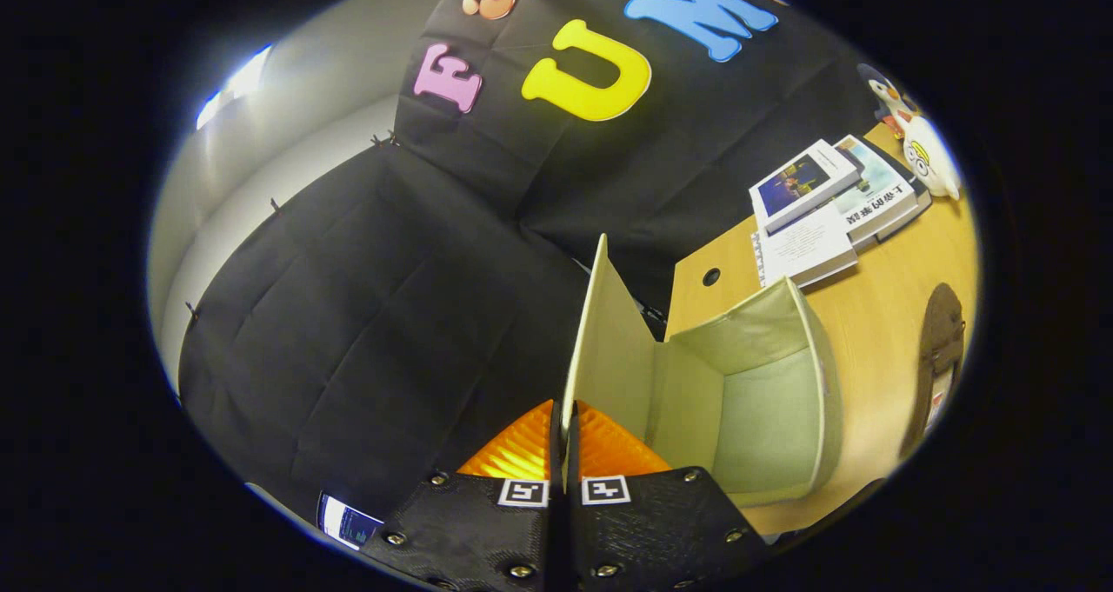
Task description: Open the storage box then place both shoes into the box .Put the left shoe in first, then the right shoe, with the right side of both shoes facing outward in a uniform manner.
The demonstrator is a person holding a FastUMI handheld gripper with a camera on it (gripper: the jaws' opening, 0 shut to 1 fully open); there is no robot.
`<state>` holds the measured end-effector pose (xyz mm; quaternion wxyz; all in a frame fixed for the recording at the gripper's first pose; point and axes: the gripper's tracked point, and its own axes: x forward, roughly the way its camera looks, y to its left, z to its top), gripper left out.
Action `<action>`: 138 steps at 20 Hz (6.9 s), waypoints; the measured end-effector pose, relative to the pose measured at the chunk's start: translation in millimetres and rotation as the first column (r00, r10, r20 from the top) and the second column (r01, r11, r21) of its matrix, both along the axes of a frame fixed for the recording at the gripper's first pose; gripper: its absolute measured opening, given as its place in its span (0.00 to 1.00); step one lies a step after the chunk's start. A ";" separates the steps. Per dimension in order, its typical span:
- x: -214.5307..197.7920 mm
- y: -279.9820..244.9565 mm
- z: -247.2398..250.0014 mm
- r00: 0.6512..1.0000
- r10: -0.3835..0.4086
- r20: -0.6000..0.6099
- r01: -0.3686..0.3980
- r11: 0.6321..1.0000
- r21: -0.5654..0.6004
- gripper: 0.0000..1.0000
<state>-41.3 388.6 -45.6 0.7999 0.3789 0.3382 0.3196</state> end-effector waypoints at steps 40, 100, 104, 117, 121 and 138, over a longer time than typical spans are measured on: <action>29.4 -277.3 -144.9 0.971 -0.044 0.234 0.196 0.709 -0.678 0.98; 62.6 -86.0 -142.5 0.964 -0.128 -0.232 0.020 0.908 -0.418 0.01; 58.7 -53.3 -161.8 0.962 -0.108 -0.252 -0.015 0.896 -0.444 0.01; 40.4 11.3 -240.4 0.903 -0.149 -0.403 -0.080 0.863 -0.499 0.02; 29.6 19.8 -231.4 0.923 -0.044 -0.383 -0.152 0.871 -0.467 0.46; 54.0 -143.4 -96.0 0.996 0.013 0.093 0.044 0.810 -0.585 0.98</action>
